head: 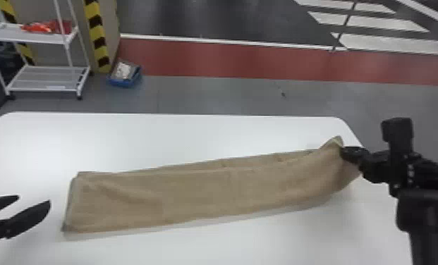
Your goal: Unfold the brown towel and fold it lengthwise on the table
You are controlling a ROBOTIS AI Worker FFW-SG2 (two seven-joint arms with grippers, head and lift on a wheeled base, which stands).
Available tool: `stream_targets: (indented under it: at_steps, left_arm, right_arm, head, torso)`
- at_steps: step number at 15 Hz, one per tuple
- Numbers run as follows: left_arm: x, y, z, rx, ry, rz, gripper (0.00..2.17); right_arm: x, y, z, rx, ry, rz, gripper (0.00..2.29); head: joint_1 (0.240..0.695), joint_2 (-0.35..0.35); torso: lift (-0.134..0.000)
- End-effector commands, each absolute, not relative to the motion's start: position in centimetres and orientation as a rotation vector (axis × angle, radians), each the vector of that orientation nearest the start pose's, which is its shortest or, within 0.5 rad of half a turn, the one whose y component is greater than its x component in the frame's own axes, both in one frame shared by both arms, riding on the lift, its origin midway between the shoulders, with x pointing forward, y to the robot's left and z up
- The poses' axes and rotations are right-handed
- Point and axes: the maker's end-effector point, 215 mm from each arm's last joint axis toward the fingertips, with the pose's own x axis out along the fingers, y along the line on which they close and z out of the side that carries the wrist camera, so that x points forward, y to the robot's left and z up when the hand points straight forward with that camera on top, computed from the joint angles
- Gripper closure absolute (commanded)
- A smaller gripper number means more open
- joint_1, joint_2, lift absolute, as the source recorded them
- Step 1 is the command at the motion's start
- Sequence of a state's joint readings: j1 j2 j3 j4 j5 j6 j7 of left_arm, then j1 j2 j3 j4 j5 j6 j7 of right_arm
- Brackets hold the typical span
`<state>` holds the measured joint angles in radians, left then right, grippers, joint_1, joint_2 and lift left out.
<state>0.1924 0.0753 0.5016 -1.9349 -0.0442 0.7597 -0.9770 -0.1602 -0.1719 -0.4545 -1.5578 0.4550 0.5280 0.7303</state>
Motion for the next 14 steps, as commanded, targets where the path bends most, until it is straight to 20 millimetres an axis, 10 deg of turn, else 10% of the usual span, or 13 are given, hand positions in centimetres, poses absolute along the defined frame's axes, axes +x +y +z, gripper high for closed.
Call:
stream_targets:
  at_steps: [1, 3, 9, 11, 14]
  left_arm:
    - [43.8, 33.9, -42.1, -0.202, 0.523, -0.416, 0.04]
    - [43.6, 33.6, -42.2, -0.211, 0.519, -0.423, 0.04]
    - [44.2, 33.2, -42.7, -0.200, 0.505, -0.436, 0.04]
    - [44.0, 33.2, -42.8, -0.202, 0.507, -0.438, 0.04]
    - [43.8, 33.7, -42.8, -0.207, 0.505, -0.433, 0.04]
  right_arm:
    - [56.7, -47.4, -38.6, -0.249, 0.499, 0.058, 1.39]
    - [57.5, -46.9, -35.2, -0.235, 0.336, 0.088, 1.39]
    - [57.4, -49.6, -44.6, -0.366, 0.570, 0.028, 1.39]
    - [57.8, -49.2, -43.0, -0.367, 0.519, 0.029, 1.39]
    - [58.6, -45.0, -31.9, -0.315, 0.140, 0.109, 1.39]
  head:
    - [0.695, -0.149]
    - [0.695, -0.148]
    - [0.695, -0.165]
    - [0.695, -0.173]
    - [0.695, -0.159]
  torso:
    - [-0.109]
    - [-0.109]
    - [-0.109]
    - [-0.109]
    - [-0.109]
